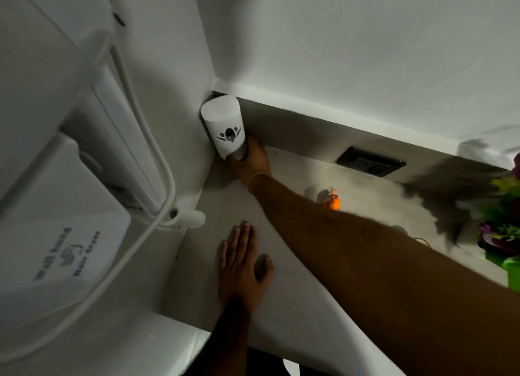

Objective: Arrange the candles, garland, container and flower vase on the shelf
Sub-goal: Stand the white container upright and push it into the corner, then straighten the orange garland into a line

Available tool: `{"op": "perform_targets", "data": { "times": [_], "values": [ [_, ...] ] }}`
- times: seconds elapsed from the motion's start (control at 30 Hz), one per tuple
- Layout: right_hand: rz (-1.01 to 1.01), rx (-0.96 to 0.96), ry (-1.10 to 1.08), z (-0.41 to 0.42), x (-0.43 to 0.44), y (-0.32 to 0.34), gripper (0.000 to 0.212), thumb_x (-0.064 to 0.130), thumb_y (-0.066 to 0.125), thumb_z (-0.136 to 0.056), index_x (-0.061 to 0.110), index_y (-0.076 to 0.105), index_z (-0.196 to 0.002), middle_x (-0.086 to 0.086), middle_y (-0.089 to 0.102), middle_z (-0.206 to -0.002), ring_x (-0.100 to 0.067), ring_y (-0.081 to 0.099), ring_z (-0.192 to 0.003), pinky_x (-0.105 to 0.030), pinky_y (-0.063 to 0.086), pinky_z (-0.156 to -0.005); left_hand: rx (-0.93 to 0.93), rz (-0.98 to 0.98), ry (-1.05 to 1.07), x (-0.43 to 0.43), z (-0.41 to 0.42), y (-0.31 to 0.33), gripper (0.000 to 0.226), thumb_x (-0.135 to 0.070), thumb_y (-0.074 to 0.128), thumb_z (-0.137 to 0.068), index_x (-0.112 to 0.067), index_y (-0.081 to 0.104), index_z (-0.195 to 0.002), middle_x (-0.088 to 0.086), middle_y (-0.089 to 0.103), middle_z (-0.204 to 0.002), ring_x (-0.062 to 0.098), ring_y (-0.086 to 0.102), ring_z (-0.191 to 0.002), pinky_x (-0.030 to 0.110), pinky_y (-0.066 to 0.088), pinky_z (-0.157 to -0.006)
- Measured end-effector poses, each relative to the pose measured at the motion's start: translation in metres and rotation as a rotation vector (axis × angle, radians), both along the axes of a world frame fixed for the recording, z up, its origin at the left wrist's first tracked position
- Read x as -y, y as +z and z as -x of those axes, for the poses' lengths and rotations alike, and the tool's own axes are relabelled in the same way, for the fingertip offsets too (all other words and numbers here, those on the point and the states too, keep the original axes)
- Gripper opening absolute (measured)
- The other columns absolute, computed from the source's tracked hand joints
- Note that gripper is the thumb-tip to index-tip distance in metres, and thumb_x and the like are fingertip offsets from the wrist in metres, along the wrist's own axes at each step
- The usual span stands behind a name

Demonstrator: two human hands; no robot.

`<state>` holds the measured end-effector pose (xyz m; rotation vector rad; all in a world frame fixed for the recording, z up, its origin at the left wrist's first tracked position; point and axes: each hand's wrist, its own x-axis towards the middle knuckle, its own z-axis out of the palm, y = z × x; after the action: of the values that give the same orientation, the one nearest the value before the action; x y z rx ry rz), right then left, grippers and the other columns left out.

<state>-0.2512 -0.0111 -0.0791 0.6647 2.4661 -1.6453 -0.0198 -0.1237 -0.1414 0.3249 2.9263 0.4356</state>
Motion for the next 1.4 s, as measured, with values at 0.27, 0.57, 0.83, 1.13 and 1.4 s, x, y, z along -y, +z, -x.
{"op": "perform_targets", "data": {
  "times": [0.27,0.57,0.83,1.13,1.4],
  "values": [
    [-0.192,-0.129,-0.068,-0.087,-0.028,0.035,0.059,0.021,0.076,-0.088,0.009,0.058,-0.142,-0.020,0.053,-0.147,-0.037,0.046,-0.140,-0.044,0.039,-0.119,-0.042,0.033,0.000,-0.002,-0.003,-0.002,0.079,-0.051,0.045,-0.097,-0.020,0.030,-0.168,0.004,0.029,-0.176,0.024,0.034,-0.161,0.052,0.027,-0.131],
    [-0.344,0.158,-0.538,-0.191,-0.094,0.021,0.047,0.031,0.070,-0.085,0.022,0.059,-0.129,-0.008,0.052,-0.137,-0.035,0.053,-0.126,-0.051,0.048,-0.104,-0.004,0.090,-0.246,-0.046,0.024,0.002,0.069,-0.040,0.053,-0.093,-0.022,0.049,-0.159,0.011,0.035,-0.169,0.041,0.049,-0.150,0.068,0.043,-0.116],
    [0.001,0.097,-0.557,-0.160,-0.104,0.003,0.022,0.052,0.075,-0.088,0.036,0.064,-0.099,0.015,0.070,-0.090,-0.010,0.070,-0.086,-0.039,0.062,-0.088,0.085,0.010,-0.291,-0.069,0.033,-0.005,0.074,-0.046,0.033,-0.100,-0.039,0.009,-0.170,-0.005,0.010,-0.181,0.020,0.012,-0.167,0.048,0.004,-0.133],
    [-0.009,0.132,-0.458,-0.093,-0.102,0.002,0.027,0.058,0.067,-0.079,0.033,0.065,-0.087,0.012,0.073,-0.083,-0.017,0.071,-0.082,-0.033,0.060,-0.086,-0.006,-0.111,-0.242,-0.067,0.030,0.003,0.074,-0.040,0.052,-0.099,-0.038,0.022,-0.166,-0.009,0.018,-0.179,0.014,0.011,-0.167,0.050,0.019,-0.134],
    [0.018,0.139,-0.487,-0.122,-0.105,0.007,0.025,0.051,0.076,-0.084,0.035,0.058,-0.092,0.014,0.064,-0.087,-0.005,0.063,-0.081,-0.028,0.054,-0.073,0.022,-0.096,-0.243,-0.067,0.030,0.000,0.071,-0.038,0.050,-0.097,-0.038,0.032,-0.166,-0.009,0.017,-0.179,0.015,0.016,-0.167,0.047,0.015,-0.135]
  ]
}}
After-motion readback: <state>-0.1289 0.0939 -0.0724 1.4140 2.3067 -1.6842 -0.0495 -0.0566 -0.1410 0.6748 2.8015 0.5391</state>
